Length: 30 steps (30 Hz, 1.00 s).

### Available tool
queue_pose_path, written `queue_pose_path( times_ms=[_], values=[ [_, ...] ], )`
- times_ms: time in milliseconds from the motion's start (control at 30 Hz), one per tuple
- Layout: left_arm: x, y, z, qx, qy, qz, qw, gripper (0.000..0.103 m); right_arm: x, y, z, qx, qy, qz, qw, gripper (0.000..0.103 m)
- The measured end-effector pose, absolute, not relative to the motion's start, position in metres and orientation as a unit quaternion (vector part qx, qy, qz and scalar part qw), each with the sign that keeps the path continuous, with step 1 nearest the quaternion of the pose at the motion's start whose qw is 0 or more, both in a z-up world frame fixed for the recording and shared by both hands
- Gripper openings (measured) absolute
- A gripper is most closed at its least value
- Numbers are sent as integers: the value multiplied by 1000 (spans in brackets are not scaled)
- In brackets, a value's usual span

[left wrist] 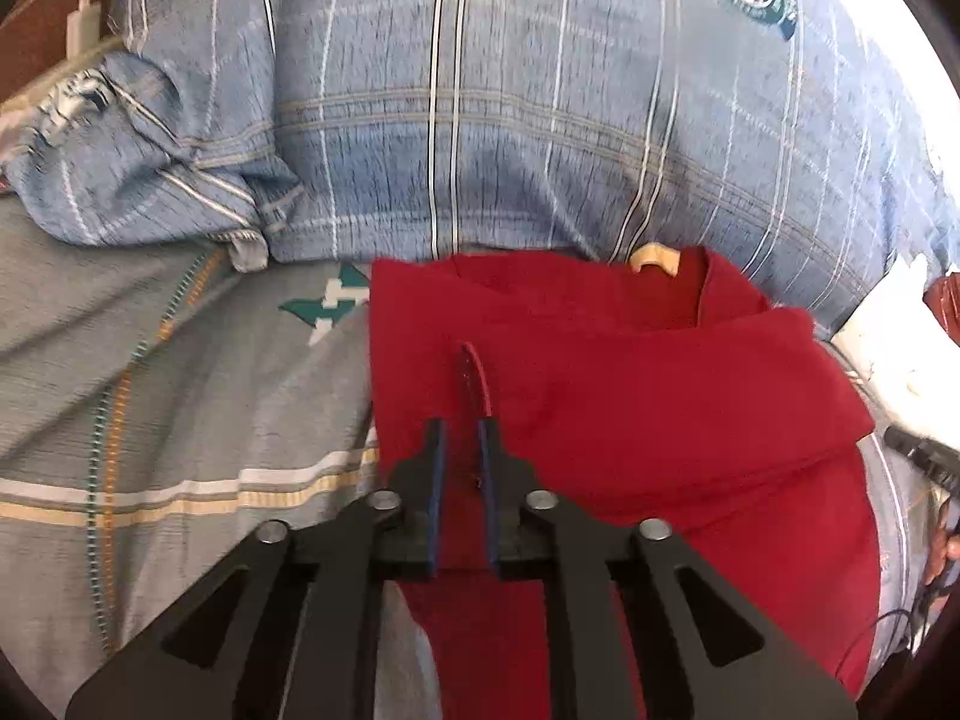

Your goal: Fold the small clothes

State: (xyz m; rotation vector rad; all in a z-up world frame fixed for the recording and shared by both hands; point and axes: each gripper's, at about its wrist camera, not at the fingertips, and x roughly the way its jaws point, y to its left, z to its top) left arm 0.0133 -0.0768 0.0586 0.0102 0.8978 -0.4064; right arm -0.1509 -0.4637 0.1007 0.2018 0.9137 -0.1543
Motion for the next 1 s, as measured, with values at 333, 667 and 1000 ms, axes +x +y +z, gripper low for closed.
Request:
queue_pose_path(
  times_ms=[333, 667, 1000],
  values=[
    [14, -108, 56, 29, 420, -193, 887, 46, -38, -427, 79, 93, 457, -50, 883, 38],
    [15, -112, 32, 61, 427, -177, 884, 53, -12, -467, 43, 148, 462, -123, 866, 40],
    [12, -117, 31, 64, 421, -172, 888, 59, -98, -464, 63, 168, 463, -99, 865, 63]
  ],
)
